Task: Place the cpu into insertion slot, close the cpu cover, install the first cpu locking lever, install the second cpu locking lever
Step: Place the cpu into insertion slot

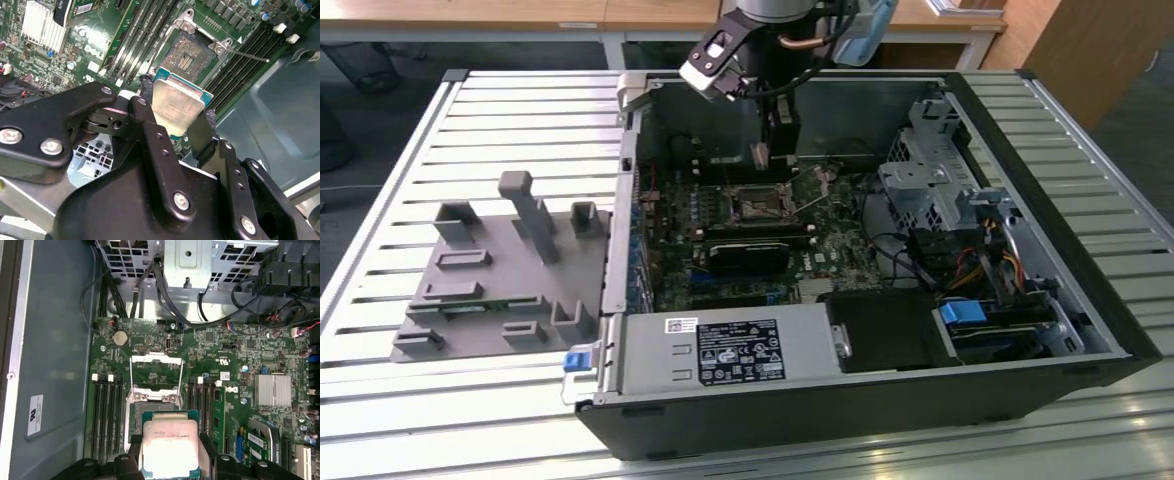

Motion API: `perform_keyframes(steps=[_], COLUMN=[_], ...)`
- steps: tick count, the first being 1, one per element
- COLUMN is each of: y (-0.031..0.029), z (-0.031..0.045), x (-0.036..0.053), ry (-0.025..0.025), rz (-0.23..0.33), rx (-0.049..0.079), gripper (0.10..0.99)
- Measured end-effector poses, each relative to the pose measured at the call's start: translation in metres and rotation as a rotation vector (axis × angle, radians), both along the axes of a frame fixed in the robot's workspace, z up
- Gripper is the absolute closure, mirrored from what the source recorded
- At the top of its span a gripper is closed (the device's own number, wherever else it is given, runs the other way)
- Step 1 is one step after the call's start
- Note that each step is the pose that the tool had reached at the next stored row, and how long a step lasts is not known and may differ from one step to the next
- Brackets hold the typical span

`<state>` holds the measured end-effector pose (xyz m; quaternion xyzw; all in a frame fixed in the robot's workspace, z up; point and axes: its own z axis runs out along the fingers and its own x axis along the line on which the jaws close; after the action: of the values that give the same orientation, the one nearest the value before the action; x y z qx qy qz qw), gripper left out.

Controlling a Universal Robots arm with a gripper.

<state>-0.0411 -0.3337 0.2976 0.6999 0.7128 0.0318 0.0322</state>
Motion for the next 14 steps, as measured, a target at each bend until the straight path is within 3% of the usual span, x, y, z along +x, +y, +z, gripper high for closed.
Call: perform_keyframes(steps=[14], y=[0.0019], z=[-0.0142], x=[-0.0024], ry=[0.0001], rz=[0.000], rx=[0.000], gripper=[0.561])
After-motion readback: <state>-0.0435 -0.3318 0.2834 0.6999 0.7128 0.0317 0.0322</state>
